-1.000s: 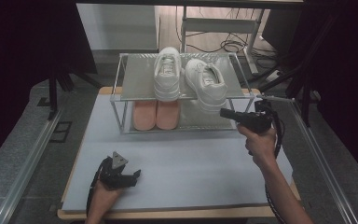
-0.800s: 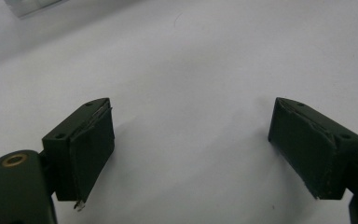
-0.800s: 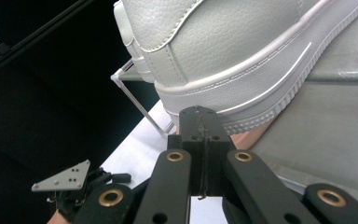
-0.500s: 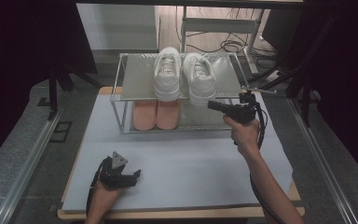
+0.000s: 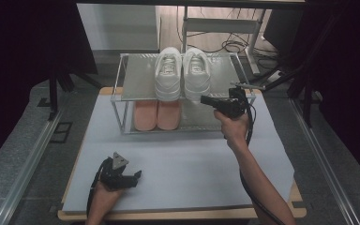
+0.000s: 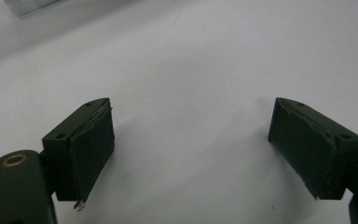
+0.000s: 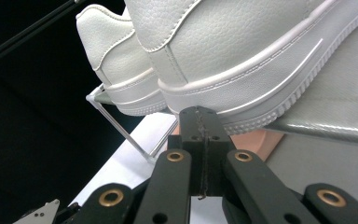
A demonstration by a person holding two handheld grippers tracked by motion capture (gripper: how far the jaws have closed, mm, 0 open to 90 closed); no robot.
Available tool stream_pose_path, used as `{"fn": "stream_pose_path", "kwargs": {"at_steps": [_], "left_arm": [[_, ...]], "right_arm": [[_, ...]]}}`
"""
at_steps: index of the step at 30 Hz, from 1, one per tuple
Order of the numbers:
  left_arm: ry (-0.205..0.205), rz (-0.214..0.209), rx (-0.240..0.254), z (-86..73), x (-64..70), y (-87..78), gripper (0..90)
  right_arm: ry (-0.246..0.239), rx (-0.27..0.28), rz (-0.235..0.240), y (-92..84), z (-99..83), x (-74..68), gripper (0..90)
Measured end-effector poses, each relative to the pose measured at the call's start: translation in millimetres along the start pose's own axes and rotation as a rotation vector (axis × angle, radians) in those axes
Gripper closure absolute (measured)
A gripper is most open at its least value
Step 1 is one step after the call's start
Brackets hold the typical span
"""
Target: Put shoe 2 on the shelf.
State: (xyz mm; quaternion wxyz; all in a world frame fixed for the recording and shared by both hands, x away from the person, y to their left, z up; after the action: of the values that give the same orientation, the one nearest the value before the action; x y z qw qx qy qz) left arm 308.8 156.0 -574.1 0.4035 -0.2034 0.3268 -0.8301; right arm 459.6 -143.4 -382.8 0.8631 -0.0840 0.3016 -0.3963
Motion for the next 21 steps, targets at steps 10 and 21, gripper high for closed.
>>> {"fn": "stream_pose_path", "kwargs": {"at_steps": [10,21], "left_arm": [[-0.003,0.001,0.003,0.2,0.0,0.3,14.5],[-0.001,-0.003,-0.003,-0.1,-0.2,-0.1,14.5]], "right_arm": [[-0.009,0.001,-0.004,13.4,-0.4,-10.5,89.9],[-0.028,-0.003,0.001,11.5,-2.9,-10.2,89.6]]}}
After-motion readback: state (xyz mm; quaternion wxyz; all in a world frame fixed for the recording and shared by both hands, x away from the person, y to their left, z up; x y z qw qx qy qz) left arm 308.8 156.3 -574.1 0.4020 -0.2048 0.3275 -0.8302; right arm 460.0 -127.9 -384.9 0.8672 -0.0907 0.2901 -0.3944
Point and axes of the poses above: each handheld gripper's, and its own axes: y roughly forward along the jaws, z roughly out of its top, x roughly to its right, the point moved 7 cm from there along y, roughly forward along the jaws, and after that the axes turned 8 degrees about -z, right-handed, at the moved point
